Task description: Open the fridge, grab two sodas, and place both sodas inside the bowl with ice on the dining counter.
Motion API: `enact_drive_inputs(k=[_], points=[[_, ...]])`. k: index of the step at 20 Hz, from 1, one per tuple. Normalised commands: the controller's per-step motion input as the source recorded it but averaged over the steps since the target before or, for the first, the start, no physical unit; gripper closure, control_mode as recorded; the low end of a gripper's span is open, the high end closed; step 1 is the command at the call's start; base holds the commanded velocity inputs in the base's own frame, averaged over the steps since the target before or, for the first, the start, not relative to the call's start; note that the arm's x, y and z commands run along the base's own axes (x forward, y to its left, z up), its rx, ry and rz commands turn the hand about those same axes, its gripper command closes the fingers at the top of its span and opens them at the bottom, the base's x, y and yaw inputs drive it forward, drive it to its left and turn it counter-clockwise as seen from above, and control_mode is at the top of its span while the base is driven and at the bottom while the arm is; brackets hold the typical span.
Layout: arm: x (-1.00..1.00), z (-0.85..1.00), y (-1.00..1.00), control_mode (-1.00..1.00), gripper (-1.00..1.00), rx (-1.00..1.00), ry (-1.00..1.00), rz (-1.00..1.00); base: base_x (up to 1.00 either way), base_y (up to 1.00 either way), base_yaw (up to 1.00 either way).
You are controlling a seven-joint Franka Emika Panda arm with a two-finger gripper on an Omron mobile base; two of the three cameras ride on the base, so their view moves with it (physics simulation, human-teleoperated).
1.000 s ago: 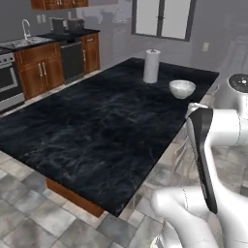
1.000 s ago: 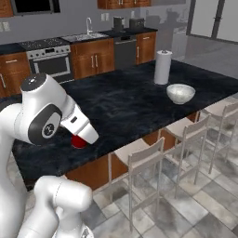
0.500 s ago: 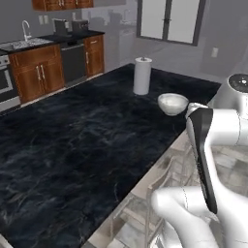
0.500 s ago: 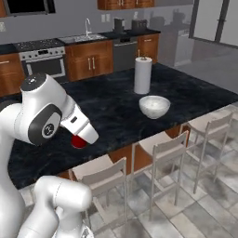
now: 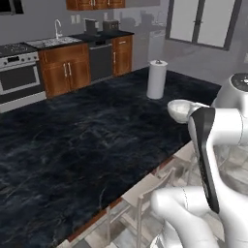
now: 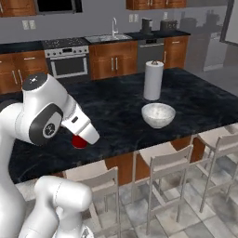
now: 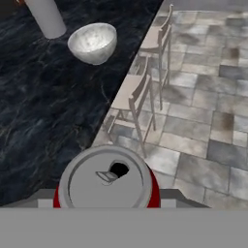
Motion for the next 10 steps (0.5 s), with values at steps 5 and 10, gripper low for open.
enact_drive_inputs(k=[5,10], points=[[0.00,0.00,0.00,1.00,1.00,0.00,0.00,0.00,0.32,-0.88,0.26],[0.00,0.00,0.00,1.00,1.00,0.00,0.00,0.00,0.12,-1.00,0.19]])
